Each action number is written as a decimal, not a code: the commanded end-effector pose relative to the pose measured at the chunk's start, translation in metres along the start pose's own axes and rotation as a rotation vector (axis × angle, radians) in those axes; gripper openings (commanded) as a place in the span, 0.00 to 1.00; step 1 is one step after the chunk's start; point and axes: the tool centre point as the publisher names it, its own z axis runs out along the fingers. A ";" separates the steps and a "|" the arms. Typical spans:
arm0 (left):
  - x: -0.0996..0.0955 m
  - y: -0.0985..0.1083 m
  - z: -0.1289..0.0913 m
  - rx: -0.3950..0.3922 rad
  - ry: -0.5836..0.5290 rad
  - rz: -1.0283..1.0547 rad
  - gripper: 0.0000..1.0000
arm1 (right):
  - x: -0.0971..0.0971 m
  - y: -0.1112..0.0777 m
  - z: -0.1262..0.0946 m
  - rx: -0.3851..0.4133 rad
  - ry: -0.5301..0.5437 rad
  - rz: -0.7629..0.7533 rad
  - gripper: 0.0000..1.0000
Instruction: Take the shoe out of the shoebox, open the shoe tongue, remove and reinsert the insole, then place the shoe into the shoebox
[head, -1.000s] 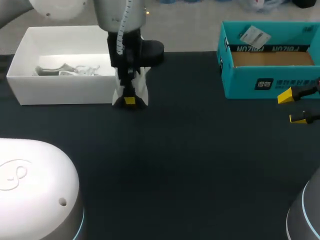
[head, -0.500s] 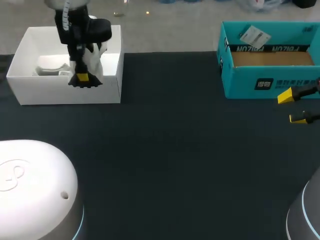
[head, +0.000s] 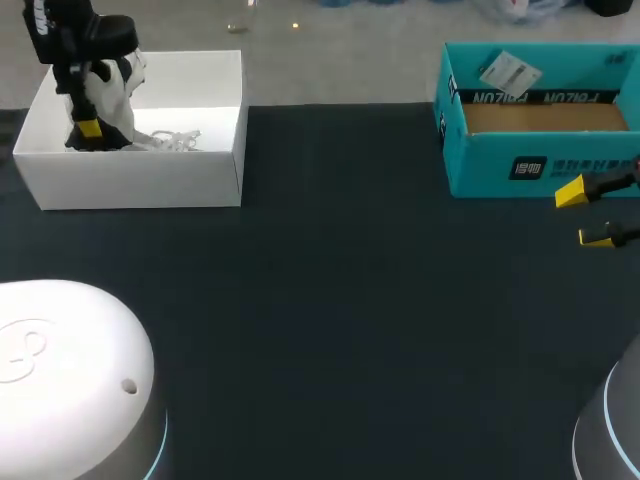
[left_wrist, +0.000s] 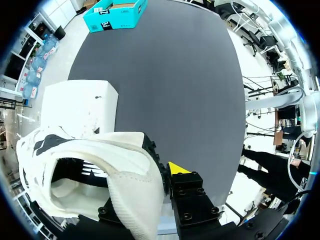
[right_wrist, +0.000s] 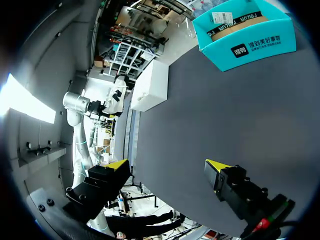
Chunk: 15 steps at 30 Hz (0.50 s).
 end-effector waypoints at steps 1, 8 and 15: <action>-0.026 0.018 -0.003 0.000 0.024 -0.032 0.00 | 0.000 -0.001 0.000 -0.002 -0.002 0.001 1.00; -0.031 0.022 -0.004 0.006 0.028 -0.046 0.00 | 0.000 -0.001 0.000 -0.002 -0.002 0.001 1.00; -0.031 0.022 -0.004 0.006 0.028 -0.046 0.00 | 0.000 -0.001 0.000 -0.002 -0.002 0.001 1.00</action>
